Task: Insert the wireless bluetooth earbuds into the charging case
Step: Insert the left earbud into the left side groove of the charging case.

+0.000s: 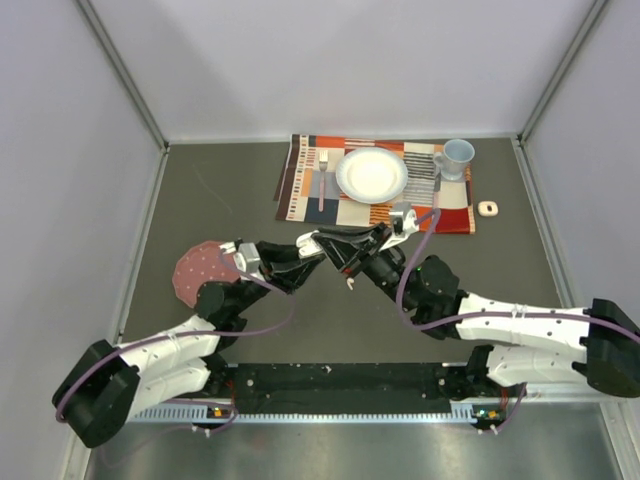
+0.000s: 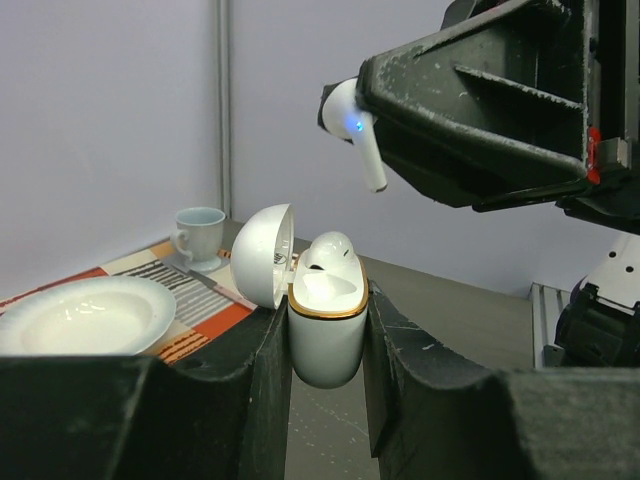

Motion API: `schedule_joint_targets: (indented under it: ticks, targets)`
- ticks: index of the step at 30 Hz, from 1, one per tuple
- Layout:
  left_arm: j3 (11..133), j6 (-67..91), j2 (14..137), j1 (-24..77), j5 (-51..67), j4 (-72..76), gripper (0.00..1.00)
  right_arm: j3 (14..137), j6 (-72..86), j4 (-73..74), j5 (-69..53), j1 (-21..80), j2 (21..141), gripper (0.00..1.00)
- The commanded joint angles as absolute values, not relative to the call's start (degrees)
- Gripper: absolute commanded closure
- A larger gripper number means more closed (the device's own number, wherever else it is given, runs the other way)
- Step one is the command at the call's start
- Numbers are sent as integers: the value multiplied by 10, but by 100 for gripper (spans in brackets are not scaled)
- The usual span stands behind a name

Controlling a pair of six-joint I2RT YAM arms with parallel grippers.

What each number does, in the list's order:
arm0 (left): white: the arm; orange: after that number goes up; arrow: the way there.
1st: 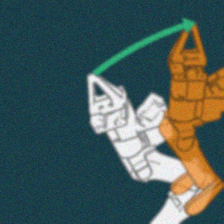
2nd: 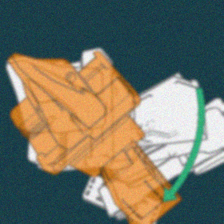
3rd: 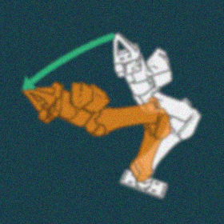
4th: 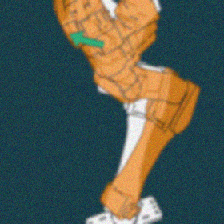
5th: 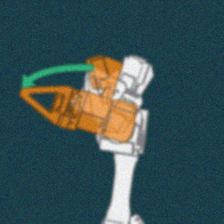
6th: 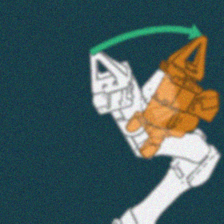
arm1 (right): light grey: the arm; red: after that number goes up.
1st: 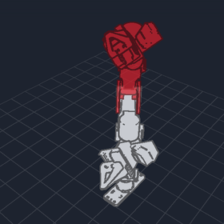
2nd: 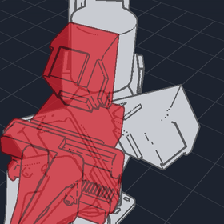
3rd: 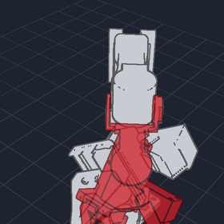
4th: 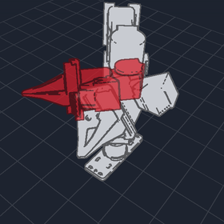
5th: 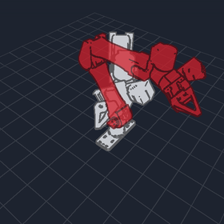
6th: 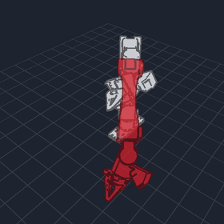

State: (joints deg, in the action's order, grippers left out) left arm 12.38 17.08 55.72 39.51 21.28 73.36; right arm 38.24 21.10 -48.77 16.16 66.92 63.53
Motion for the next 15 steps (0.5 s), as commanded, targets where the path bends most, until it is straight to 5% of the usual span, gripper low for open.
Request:
schedule_joint_targets:
  ticks: [1,15]
  targets:
    - [116,149,547,403,196,818,100,400,215,-515,150,677,649,97]
    - [113,146,541,405,185,820,100,419,214,-504,126,681,680,97]
